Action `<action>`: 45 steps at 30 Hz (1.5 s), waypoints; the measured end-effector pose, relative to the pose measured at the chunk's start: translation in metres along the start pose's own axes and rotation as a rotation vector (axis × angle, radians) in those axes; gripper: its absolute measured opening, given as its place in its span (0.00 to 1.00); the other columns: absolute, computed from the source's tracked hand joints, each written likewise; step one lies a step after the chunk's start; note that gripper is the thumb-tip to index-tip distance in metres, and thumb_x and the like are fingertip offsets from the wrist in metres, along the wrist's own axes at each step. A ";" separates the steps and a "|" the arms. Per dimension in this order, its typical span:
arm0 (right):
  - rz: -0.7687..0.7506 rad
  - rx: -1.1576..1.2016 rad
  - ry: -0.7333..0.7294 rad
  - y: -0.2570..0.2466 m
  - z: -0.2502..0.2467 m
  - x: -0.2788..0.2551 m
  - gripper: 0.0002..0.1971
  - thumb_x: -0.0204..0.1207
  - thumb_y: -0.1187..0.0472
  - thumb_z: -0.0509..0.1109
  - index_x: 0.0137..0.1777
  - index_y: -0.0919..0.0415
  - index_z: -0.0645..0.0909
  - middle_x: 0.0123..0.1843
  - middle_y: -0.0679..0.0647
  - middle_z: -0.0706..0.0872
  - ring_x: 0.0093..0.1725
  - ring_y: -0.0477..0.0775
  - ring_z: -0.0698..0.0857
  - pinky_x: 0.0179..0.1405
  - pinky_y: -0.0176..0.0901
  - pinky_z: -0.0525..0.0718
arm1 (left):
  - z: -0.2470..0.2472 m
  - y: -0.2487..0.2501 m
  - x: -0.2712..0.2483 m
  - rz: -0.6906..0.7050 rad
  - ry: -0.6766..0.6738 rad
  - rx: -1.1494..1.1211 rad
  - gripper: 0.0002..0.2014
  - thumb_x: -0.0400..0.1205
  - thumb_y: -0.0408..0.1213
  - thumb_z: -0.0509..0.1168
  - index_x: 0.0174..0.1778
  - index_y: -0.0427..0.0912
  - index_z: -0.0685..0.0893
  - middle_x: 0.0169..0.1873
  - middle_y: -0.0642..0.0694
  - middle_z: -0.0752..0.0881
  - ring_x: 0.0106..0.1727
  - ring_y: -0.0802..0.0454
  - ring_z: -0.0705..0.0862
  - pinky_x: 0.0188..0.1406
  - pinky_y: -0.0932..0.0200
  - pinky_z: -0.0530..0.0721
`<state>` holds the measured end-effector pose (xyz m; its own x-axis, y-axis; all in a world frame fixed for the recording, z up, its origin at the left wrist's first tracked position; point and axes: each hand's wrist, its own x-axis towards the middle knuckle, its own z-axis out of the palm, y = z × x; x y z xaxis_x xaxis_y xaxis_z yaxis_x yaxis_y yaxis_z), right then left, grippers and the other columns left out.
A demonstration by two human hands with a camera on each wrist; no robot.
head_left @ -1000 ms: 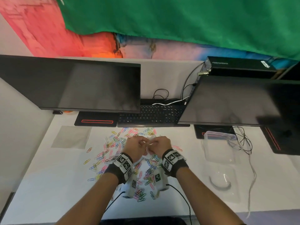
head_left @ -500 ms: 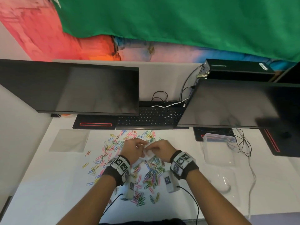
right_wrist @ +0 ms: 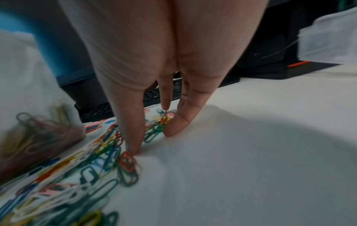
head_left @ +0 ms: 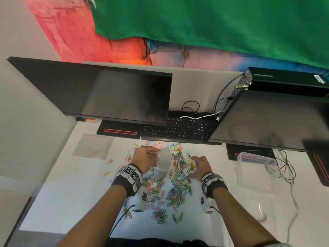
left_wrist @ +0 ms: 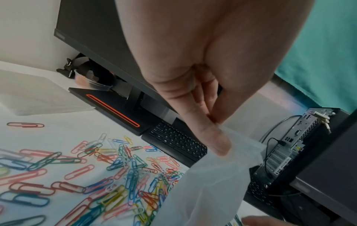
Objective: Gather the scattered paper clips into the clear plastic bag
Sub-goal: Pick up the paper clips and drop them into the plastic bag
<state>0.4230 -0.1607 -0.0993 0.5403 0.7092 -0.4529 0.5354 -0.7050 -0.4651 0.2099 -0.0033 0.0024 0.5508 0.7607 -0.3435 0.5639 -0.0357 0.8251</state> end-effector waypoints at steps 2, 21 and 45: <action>-0.047 -0.045 0.007 -0.012 0.005 0.006 0.48 0.60 0.56 0.83 0.80 0.56 0.65 0.73 0.58 0.63 0.67 0.58 0.76 0.66 0.39 0.77 | 0.000 0.000 0.000 -0.005 -0.005 0.005 0.08 0.85 0.30 0.66 0.51 0.43 0.90 0.34 0.40 0.92 0.35 0.42 0.92 0.42 0.47 0.94; 0.051 0.354 0.172 -0.025 -0.003 -0.012 0.10 0.69 0.61 0.80 0.50 0.62 0.91 0.45 0.53 0.92 0.40 0.45 0.89 0.51 0.35 0.87 | 0.000 -0.011 -0.003 -0.021 0.002 -0.001 0.08 0.84 0.30 0.67 0.53 0.42 0.90 0.37 0.39 0.92 0.34 0.43 0.93 0.43 0.44 0.94; -0.084 0.330 0.165 -0.112 -0.015 -0.053 0.10 0.72 0.71 0.71 0.50 0.64 0.90 0.47 0.58 0.91 0.41 0.49 0.83 0.47 0.38 0.85 | 0.035 0.005 -0.008 0.102 -0.139 0.121 0.11 0.86 0.29 0.63 0.57 0.41 0.90 0.34 0.38 0.93 0.33 0.50 0.93 0.44 0.51 0.94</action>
<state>0.3441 -0.1197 -0.0116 0.6154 0.7343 -0.2866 0.3591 -0.5849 -0.7273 0.2297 -0.0324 -0.0062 0.6839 0.6525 -0.3264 0.5661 -0.1923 0.8016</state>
